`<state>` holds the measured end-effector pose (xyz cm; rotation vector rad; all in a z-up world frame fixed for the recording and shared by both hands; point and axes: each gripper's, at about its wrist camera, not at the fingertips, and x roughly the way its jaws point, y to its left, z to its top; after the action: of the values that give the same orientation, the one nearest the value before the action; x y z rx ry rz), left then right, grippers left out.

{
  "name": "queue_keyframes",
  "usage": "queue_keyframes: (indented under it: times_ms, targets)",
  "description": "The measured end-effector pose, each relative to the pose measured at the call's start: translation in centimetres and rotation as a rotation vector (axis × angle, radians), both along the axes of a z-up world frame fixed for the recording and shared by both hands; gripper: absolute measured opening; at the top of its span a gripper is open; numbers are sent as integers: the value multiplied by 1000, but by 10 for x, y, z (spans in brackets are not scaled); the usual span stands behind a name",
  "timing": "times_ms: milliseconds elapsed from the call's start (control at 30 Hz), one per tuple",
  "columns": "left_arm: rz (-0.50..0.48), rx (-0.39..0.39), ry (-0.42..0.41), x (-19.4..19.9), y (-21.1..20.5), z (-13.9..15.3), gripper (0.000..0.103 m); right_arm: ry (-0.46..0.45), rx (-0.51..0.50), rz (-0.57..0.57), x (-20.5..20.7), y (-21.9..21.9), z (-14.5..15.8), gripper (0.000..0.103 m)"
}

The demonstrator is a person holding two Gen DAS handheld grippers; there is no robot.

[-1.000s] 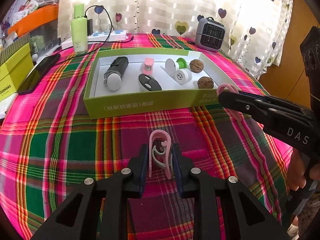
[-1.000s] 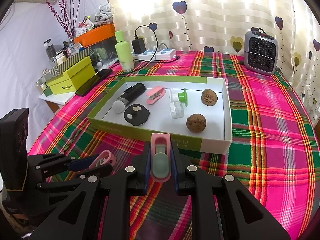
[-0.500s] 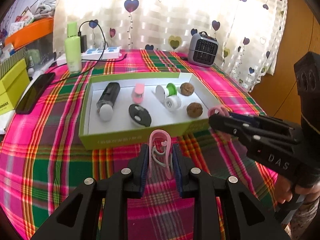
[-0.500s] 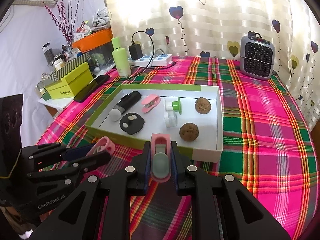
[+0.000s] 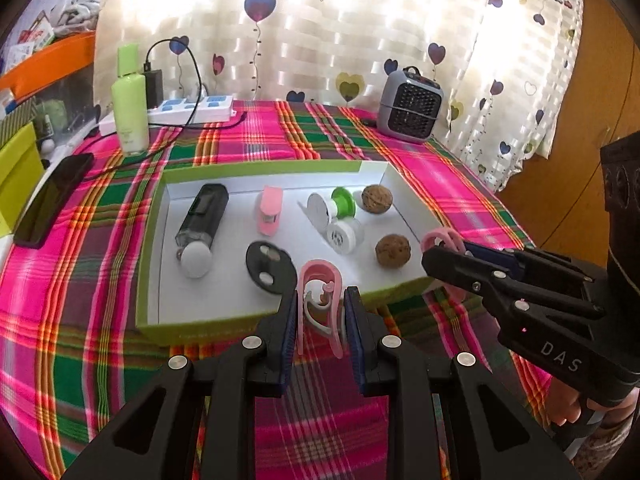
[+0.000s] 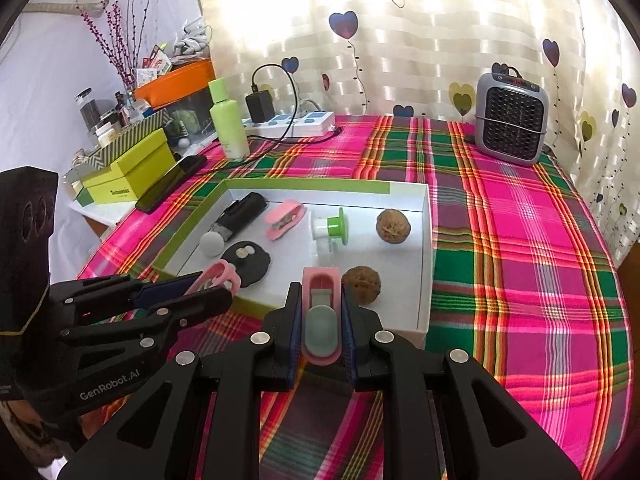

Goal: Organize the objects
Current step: 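Lift and carry both pink clips over the box tray, then lower the pink clips into the tray and open both tools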

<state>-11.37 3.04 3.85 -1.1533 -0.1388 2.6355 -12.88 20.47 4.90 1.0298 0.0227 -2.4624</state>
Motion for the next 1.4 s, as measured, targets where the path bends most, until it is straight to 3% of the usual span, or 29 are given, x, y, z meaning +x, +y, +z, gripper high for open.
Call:
queue_keyframes:
  times_ms: [733,1400]
  targets:
    - [20,12,-4,-56,3,2,21,-9,9,-33,-51,5,-2,18]
    - [34,-2,-56,-87,8,-16,21,-97,42,-12,-93,-6,-26,18]
